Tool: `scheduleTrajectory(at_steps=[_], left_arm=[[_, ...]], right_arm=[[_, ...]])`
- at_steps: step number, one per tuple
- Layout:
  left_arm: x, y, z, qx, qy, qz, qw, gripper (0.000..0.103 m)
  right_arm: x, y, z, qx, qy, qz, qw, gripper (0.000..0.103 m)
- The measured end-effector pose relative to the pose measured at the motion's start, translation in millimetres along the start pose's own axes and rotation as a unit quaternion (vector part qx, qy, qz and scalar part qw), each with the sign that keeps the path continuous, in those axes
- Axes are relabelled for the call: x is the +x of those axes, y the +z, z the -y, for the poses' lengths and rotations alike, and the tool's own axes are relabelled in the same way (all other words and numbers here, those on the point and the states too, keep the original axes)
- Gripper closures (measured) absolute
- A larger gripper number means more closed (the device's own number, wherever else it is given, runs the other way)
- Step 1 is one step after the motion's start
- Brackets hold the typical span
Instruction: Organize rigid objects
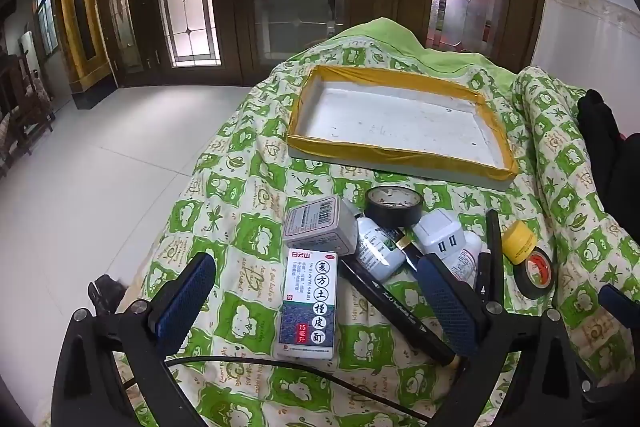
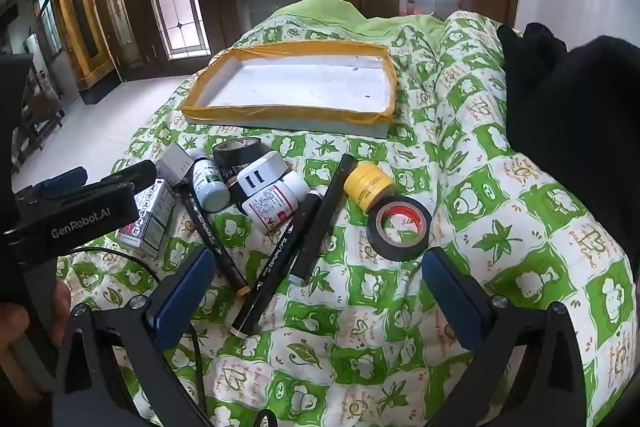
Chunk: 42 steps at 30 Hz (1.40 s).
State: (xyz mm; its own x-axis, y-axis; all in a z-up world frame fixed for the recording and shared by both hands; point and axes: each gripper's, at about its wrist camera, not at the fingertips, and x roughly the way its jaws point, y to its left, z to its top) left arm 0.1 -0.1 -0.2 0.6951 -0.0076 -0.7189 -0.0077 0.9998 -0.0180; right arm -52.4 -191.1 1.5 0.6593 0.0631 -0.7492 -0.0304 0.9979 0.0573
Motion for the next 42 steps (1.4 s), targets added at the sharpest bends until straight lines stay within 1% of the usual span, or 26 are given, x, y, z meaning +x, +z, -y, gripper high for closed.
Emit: scheduleTrajectory(at_steps=[4,7,8,10,13,14,17,42], left_arm=[[1,0,3,0.003,0.001,-0.004,1.0000,0.001],[-3,2,7,0.005,0.004,0.000,1.0000,0.001],[-4,3,8,0.004,0.006,0.000,1.0000,0.001],[-2,0,8,0.004,0.011,0.002,0.9999,0.001],[0,0,11,0.003,0.014,-0.001,0.9999,0.001],[-1,-2,2,0.001,0.010,0.000,1.0000,0.001],[0,-2,1,0.001,0.011,-0.002,0.9999,0.001],[2,-3,2,0.003,0.013,-0.007,0.9999,0.001]], right_arm=[[-2,0,2,0.002,-0.003,0.005,1.000,0.000],[-1,12,6,-0.005,-0.003,0.000,1.000,0.000],[-3,4,2,-0.011,-0.010,0.017,1.000,0.000],[-1,0,1,-0.014,-0.008,0.021,1.000,0.000],[-3,2,1,-0.011,-0.011,0.019,1.000,0.000],[-3,2,1,-0.009,-0.011,0.019,1.000,0.000],[-2,1,4,-0.007,-0.006,0.021,1.000,0.000],[2,0,5,-0.003,-0.005,0.018,1.000,0.000]])
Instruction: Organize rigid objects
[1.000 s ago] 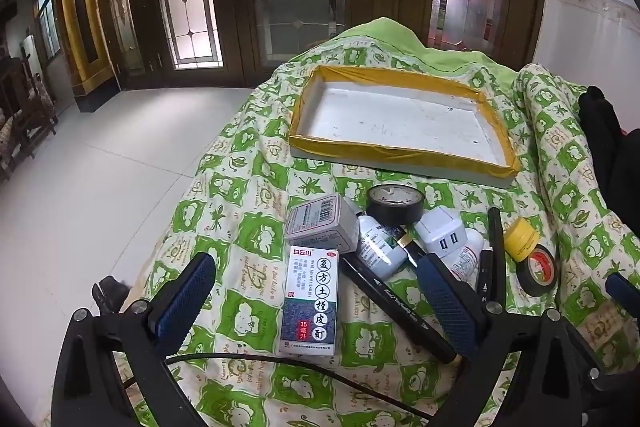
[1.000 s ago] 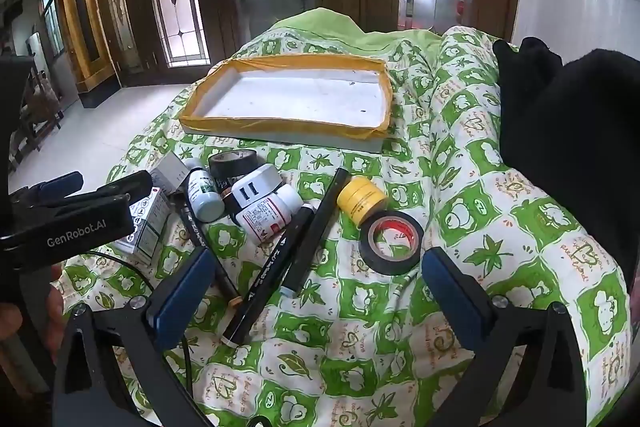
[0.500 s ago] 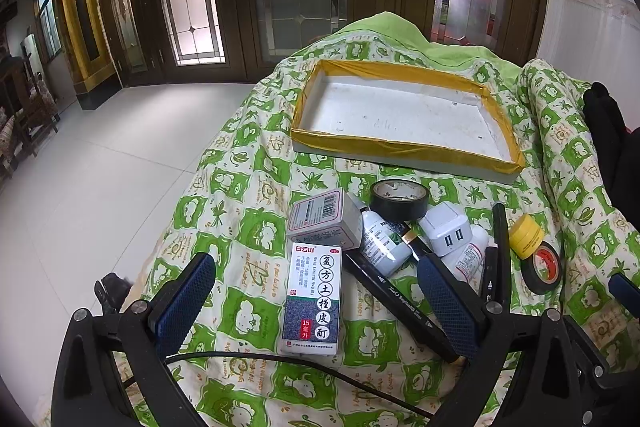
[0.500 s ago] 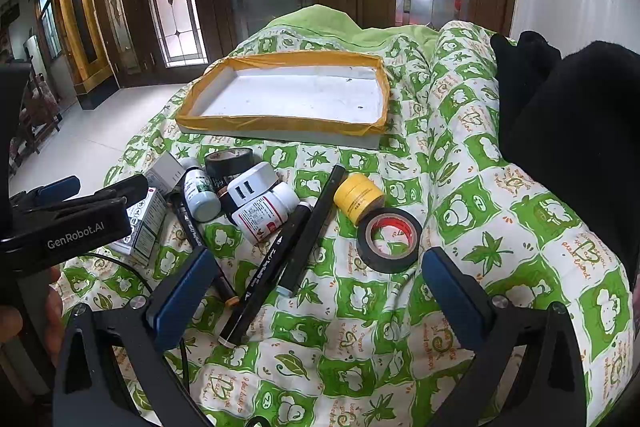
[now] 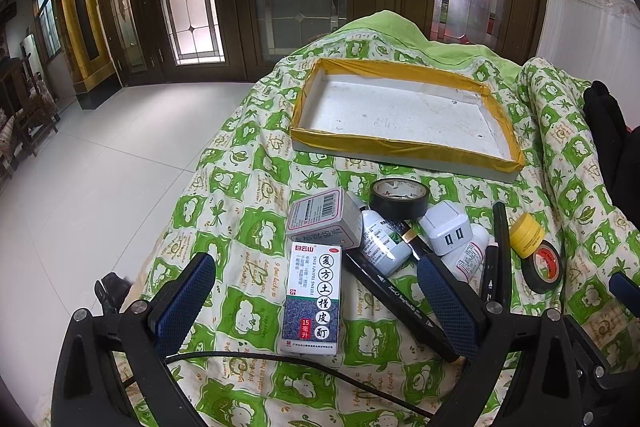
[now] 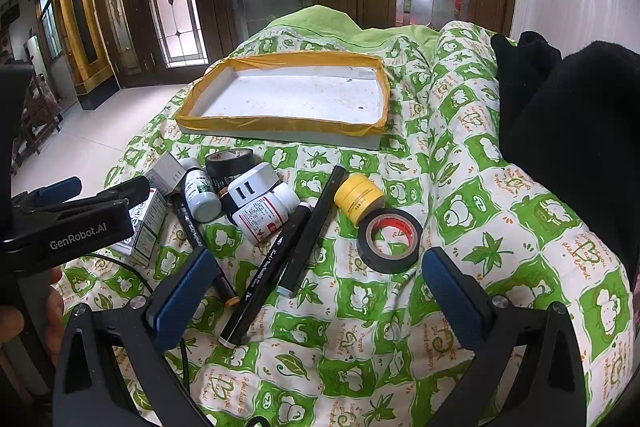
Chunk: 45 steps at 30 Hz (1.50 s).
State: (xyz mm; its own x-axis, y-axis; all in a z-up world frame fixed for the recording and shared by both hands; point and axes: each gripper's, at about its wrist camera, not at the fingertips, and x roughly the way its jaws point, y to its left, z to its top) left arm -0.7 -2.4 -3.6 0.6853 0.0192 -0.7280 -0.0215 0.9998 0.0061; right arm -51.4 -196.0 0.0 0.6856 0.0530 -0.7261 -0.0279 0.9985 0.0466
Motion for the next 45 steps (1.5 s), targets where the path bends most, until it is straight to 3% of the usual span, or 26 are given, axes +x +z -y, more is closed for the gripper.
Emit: scheduleTrajectory(at_steps=[22,34,38,42,45], left_arm=[[1,0,0,0.000,0.000,-0.003,1.0000,0.001],[8,10,-28,-0.045,-0.036,-0.041,0.9975,0.004],[19,8,-24,-0.033,-0.039,-0.070,0.9962,0.011],[36,2,-8,0.007,-0.018,-0.115,0.9932,0.032],[48,-2,-4,0.014,-0.006,-0.144,0.9895,0.042]], right_arm=[[-3,4,-1,0.002,0.001,0.003,1.000,0.000],[-2,13,13,0.011,0.006,-0.005,1.000,0.000],[1,11,12,0.007,0.008,-0.012,1.000,0.000],[2,10,10,0.005,0.010,-0.015,1.000,0.000],[5,9,11,0.007,0.011,-0.020,1.000,0.000]])
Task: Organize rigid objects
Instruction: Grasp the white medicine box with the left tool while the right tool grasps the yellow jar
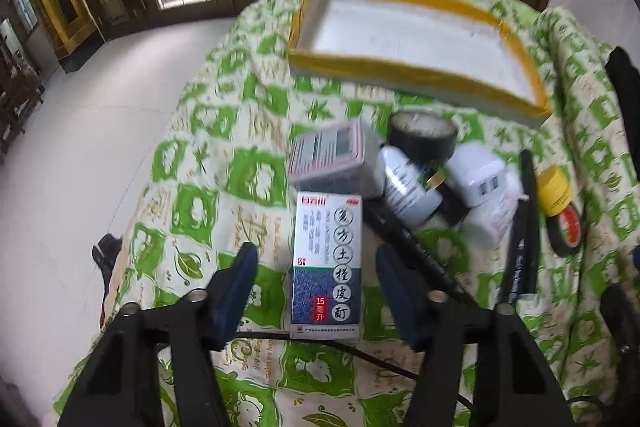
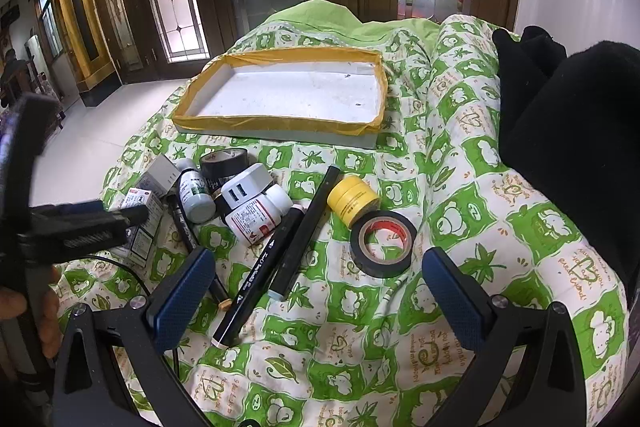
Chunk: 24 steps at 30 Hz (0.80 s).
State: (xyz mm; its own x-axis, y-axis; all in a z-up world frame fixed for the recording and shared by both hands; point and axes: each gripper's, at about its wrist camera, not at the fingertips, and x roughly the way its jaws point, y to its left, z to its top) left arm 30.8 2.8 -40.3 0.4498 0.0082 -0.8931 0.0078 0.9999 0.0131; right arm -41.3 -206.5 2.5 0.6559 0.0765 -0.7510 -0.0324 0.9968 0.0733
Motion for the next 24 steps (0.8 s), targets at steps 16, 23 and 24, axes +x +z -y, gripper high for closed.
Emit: scheduleTrajectory(at_steps=[16,23,24], left_arm=[[-9,-3,7,0.011,-0.054,0.019,0.9983,0.068],[-10,-3,11,0.016,-0.055,0.022,0.9981,0.068],[-9,-2,10,0.017,-0.055,0.022,0.9981,0.068]], right_arm=[[30,39,24,0.038,0.086,-0.079,0.992,0.008],[51,63,59,0.084,0.104,-0.131,0.982,0.020],[54,64,63,0.085,0.097,-0.134,0.983,0.022]])
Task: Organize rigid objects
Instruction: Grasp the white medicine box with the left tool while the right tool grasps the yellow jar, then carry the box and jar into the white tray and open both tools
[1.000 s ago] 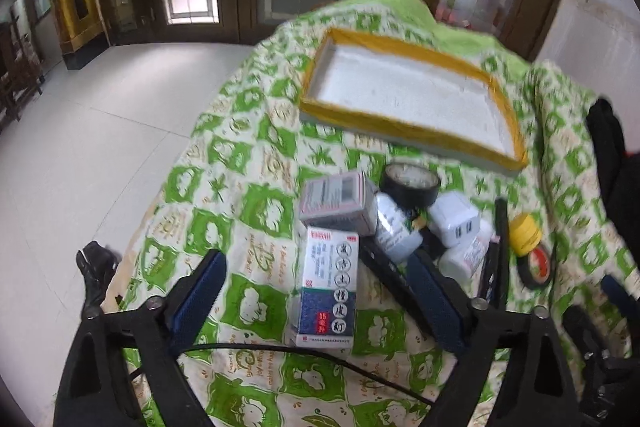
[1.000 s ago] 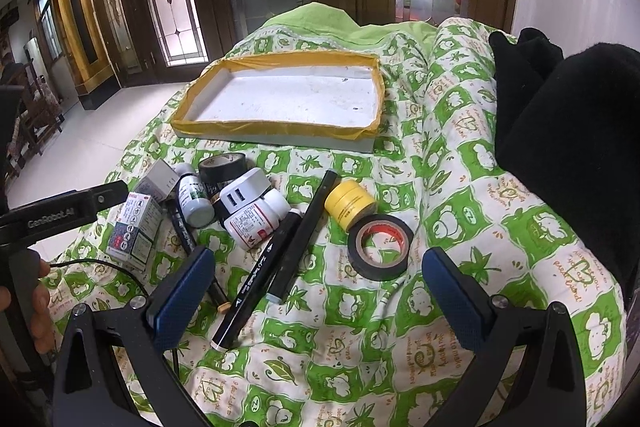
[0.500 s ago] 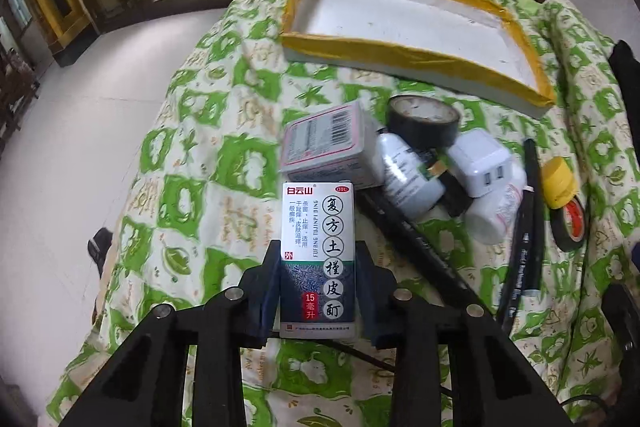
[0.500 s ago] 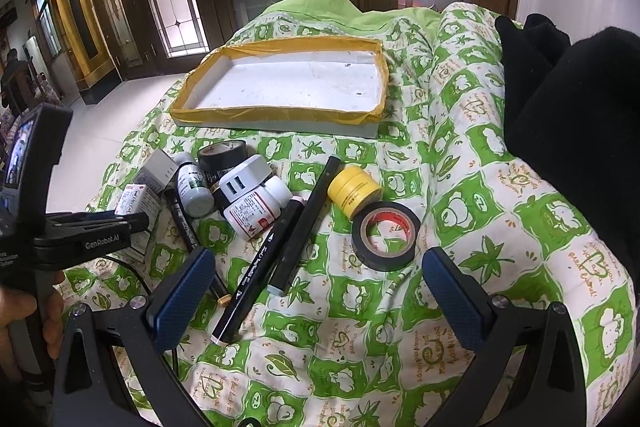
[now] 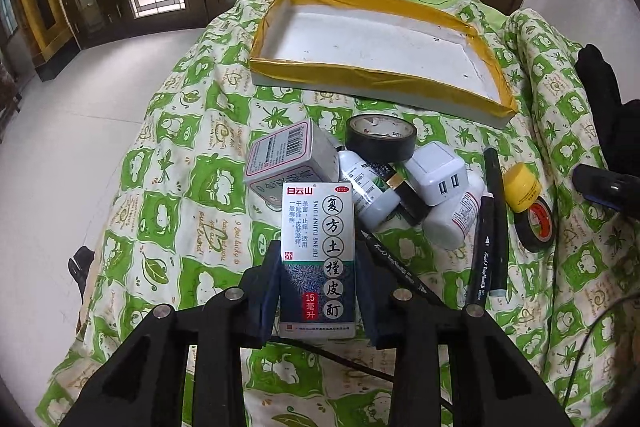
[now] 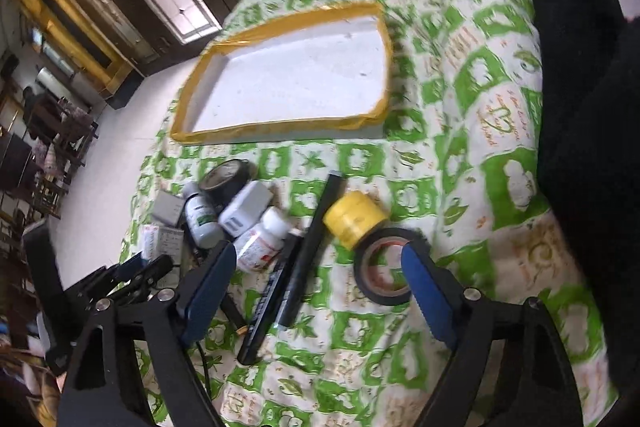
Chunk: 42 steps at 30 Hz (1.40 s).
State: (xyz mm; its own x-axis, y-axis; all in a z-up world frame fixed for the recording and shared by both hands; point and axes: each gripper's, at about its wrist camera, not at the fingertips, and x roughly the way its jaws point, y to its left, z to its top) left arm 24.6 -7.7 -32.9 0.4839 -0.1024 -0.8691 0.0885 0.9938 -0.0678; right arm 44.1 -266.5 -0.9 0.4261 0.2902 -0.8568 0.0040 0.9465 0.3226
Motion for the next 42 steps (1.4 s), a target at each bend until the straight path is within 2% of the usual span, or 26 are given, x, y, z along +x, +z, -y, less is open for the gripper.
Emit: scheduleTrajectory(at_steps=[2,8,18,21,23,24,25,35,39,42], left_arm=[[1,0,0,0.001,0.000,0.000,1.0000,0.068],[2,-1,3,0.006,0.003,-0.001,1.0000,0.068],[6,-1,5,0.008,0.003,-0.004,1.0000,0.068],[6,-1,5,0.007,0.003,-0.006,1.0000,0.068],[7,-1,5,0.008,0.003,-0.007,0.9999,0.068],[7,-2,6,0.008,0.003,-0.007,0.9999,0.068],[7,-2,6,0.009,0.003,-0.008,0.9999,0.068],[7,-2,6,0.009,0.003,-0.008,0.9999,0.068],[6,-2,6,0.008,0.002,-0.005,1.0000,0.068],[2,-2,4,0.001,-0.005,0.006,1.0000,0.068]], right_arm=[[9,3,7,0.004,-0.017,-0.014,1.000,0.028],[20,7,11,0.002,-0.020,-0.015,1.000,0.029],[63,23,-2,-0.065,-0.059,-0.068,0.994,0.030],[72,21,-4,-0.082,-0.074,-0.077,0.991,0.034],[77,20,-7,-0.100,-0.083,-0.082,0.988,0.042],[79,19,-8,-0.106,-0.081,-0.084,0.988,0.045],[80,20,-9,-0.107,-0.072,-0.084,0.988,0.055],[81,23,-2,-0.104,-0.051,-0.099,0.988,0.055],[83,21,-4,-0.109,-0.054,-0.095,0.988,0.055],[78,21,-7,-0.101,-0.041,-0.080,0.991,0.055]])
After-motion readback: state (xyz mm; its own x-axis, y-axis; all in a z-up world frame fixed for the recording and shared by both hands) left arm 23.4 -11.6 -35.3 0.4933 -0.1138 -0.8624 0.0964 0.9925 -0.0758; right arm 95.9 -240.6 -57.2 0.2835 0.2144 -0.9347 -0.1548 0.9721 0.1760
